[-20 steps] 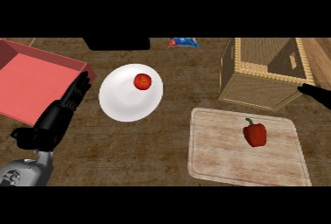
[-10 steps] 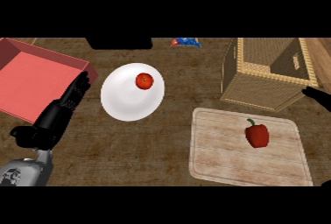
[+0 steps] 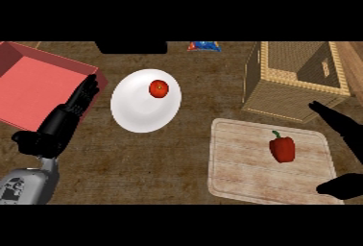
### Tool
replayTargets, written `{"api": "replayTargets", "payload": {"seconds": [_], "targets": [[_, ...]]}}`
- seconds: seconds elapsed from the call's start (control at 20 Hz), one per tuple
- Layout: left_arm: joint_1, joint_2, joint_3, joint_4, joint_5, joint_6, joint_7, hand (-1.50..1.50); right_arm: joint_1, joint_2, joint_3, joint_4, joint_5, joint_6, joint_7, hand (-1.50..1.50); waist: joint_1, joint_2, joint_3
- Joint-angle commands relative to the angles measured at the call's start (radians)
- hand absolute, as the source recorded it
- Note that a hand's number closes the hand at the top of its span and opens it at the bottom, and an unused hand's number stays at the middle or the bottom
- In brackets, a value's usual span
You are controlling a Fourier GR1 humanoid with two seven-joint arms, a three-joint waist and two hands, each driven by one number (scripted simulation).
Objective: Pick the bell pepper from the cutting board and place it in the basket
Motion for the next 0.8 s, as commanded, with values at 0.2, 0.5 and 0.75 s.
{"api": "replayTargets", "payload": {"seconds": [0.2,0.5,0.75], "targets": [[0.045,-0.044,0.011,-0.097,-0.046,-0.011,0.05,0.0,-0.061,0.101,-0.016,0.205,0.166,-0.048,-0.148,-1.5,0.004,-0.001,0.0],[0.03,-0.051,0.07,-0.044,-0.04,-0.066,0.04,0.0,-0.039,0.165,-0.03,0.187,0.205,-0.041,-0.211,-1.5,-0.001,-0.001,0.0],[0.017,-0.075,0.082,0.002,-0.085,-0.076,-0.008,0.0,-0.017,0.19,-0.076,0.181,0.201,-0.013,-0.282,-1.5,-0.002,-0.001,0.0]]}}
